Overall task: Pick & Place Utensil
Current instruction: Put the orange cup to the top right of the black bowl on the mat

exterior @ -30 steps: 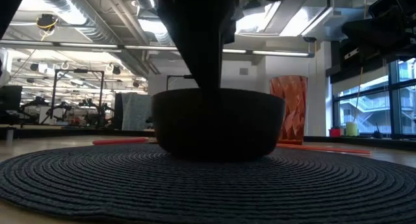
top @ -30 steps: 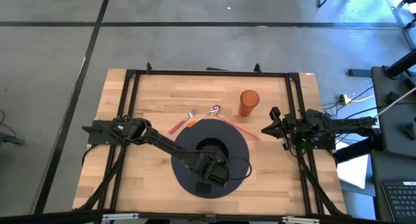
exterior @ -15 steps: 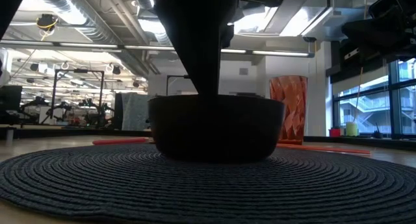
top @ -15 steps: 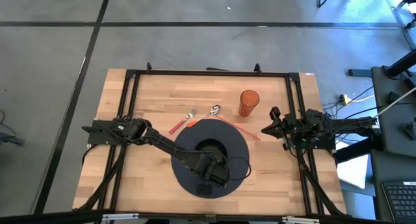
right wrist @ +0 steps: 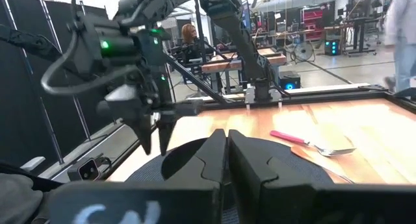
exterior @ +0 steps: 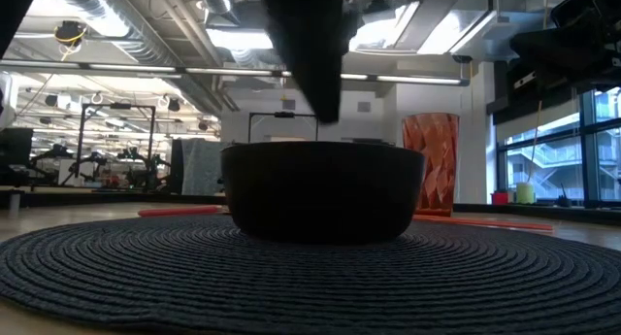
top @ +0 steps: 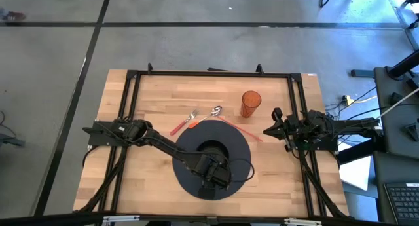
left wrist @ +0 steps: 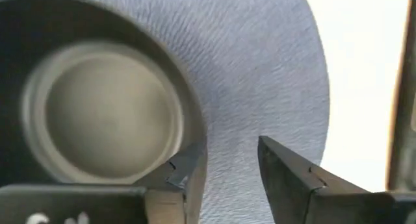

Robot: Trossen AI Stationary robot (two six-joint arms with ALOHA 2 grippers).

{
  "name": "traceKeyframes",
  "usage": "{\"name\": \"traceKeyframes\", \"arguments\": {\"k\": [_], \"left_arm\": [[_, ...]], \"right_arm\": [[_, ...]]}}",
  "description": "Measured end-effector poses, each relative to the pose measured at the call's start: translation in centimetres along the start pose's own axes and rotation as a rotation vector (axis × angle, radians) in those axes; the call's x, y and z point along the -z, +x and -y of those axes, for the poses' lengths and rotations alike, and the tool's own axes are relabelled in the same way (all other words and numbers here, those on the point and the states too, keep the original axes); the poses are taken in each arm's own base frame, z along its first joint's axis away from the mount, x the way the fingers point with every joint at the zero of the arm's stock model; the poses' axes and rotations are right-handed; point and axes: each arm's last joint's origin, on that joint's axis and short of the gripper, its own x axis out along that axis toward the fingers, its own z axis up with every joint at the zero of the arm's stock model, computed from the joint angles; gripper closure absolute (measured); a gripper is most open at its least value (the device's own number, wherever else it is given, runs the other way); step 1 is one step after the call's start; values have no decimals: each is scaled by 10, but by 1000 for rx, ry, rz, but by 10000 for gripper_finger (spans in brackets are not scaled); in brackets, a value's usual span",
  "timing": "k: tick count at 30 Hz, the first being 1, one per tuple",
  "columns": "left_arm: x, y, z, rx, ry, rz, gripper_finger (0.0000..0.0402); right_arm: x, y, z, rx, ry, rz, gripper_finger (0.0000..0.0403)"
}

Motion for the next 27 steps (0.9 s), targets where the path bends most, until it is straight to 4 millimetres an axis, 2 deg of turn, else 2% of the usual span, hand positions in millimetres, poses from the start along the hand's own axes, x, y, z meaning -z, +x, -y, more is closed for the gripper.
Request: {"name": "traceKeyframes", "arguments": {"k": [4,6,9,16,19,21,23,27], "left_arm": [[-8,-30,5,30,-43,40,256],[-5,-48,10,18,-31,32,258],[9,-75,28,-91,71,46,275],[48,-151,59,-478,246,407,342],[69,-178,75,-546,321,513,375],[77,-190,86,-589,379,581,394],[79,-193,91,-625,443,597,397],[67,-191,82,-591,540,557,400]], "right_arm": [[0,0,0,0,-4,0,383],[0,0,0,0,-8,-1,383],[0,0,0,0,-9,0,383],[0,0,0,9,-44,0,383],[0,0,1,26,-59,2,383],[0,0,1,52,-59,5,383],[0,0,2,85,-59,10,383],[-3,0,4,149,-38,42,383]]}}
